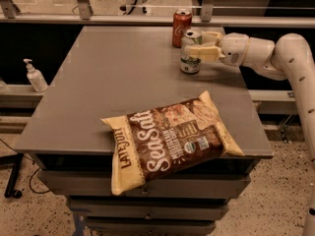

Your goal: Place 7up can upright

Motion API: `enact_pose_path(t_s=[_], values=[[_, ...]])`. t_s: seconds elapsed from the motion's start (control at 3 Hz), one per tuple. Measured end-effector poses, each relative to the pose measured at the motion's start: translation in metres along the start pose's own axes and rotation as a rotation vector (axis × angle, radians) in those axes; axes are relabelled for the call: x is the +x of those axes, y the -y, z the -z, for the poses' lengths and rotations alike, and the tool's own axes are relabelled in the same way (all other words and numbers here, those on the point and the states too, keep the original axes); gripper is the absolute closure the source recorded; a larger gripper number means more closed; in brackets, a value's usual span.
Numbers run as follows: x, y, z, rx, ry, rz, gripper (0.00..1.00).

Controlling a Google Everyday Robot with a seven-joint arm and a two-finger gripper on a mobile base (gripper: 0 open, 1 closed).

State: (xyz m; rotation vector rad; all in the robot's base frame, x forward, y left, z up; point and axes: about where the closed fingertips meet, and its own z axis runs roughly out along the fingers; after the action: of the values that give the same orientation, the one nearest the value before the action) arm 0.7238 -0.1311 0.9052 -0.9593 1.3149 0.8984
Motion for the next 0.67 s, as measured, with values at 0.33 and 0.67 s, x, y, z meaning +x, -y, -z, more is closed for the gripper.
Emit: enact_pose_path(t_s=[0.33, 0.67], values=[[0.0021, -0.0066, -0.0041, -0.054, -0.010, 0.054, 0.61], [0.0037, -0.0153, -0.0074, -0.109, -0.021, 0.103, 0.36]])
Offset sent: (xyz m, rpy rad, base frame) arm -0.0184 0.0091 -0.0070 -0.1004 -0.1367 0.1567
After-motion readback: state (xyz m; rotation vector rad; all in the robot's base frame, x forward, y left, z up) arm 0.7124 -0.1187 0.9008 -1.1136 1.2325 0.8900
